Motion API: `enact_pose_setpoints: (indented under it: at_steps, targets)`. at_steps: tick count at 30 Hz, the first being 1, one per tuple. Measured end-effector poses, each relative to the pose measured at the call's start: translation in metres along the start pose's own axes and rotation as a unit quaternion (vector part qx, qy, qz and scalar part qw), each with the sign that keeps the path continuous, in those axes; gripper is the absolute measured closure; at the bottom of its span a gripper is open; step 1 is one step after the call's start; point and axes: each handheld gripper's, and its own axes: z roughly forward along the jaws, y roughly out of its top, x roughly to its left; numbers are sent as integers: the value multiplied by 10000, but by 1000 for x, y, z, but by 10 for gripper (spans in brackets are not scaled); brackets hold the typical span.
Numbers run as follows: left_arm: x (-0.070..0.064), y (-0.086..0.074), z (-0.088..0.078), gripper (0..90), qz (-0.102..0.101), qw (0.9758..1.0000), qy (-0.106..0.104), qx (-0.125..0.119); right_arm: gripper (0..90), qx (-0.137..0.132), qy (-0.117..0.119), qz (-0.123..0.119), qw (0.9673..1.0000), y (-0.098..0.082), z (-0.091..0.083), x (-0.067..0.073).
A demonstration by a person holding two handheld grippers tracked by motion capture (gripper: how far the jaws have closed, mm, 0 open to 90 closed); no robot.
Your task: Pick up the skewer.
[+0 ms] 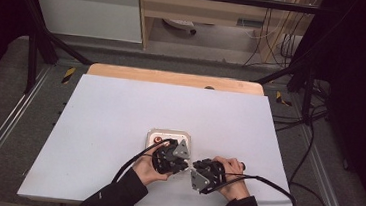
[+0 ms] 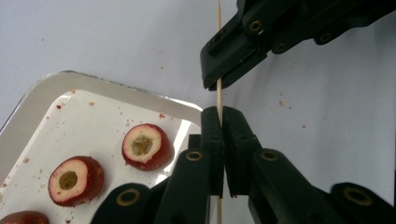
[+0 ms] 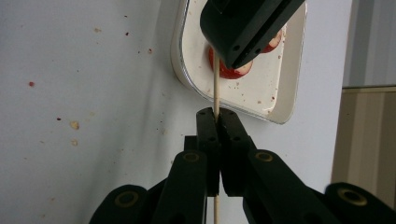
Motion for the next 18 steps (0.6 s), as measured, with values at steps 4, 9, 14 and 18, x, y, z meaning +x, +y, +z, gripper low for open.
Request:
enact_pose_setpoints:
  at_steps: [4,9,14,18]
  targets:
    - [3,-1,-3,811,-72,9997,-83,206,886,52,-59,-61,10000,2,-2,-2]
    - [6,-1,-5,837,-130,9983,-146,548,886,109,-110,-214,9997,7,-3,-5]
    - [7,0,-4,860,-155,9968,-159,773,886,169,-93,-373,9991,9,-1,-5]
    - [6,1,-2,874,-166,9953,-141,942,886,211,-93,-444,9987,11,-1,-6]
